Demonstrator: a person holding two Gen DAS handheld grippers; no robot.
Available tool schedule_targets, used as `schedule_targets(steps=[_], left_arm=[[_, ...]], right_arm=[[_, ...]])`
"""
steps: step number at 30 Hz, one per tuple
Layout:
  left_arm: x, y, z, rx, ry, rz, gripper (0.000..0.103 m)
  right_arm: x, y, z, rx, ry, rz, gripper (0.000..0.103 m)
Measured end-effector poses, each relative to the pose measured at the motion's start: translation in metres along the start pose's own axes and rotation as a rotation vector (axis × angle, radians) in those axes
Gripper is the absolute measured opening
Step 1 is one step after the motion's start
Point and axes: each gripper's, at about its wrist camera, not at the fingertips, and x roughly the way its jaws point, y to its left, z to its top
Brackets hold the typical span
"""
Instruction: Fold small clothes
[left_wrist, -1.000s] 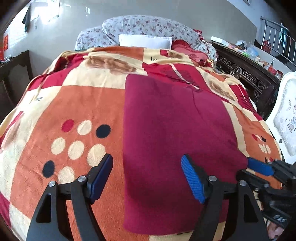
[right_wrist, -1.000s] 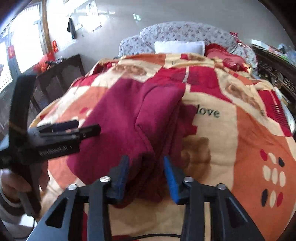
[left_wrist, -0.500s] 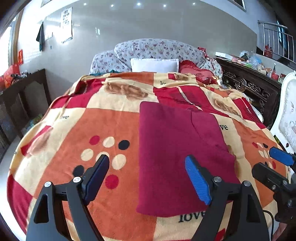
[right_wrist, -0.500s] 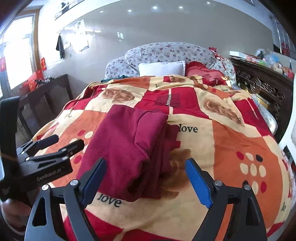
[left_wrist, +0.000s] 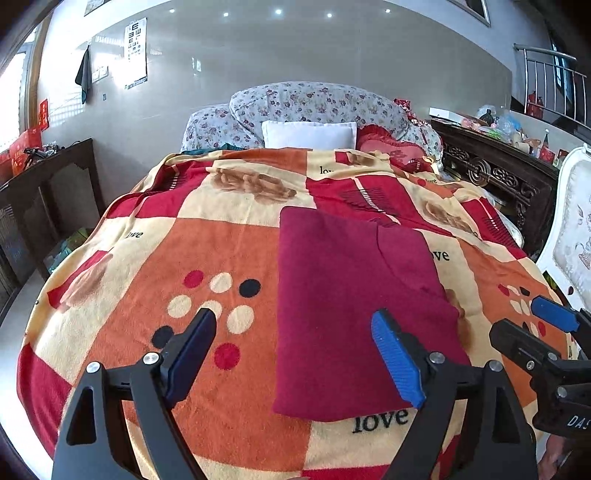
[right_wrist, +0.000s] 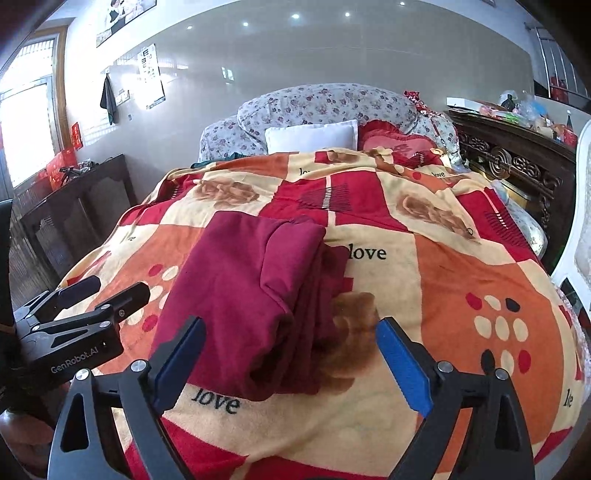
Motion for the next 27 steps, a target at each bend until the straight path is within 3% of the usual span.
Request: schedule_targets(steps=[27], left_arm=[[0.002, 0.002, 0.0, 0.006, 0.006, -0.001, 0.085]], right_arm=[[0.012, 0.002, -0.004, -0.009, 0.04, 0.012, 0.098]])
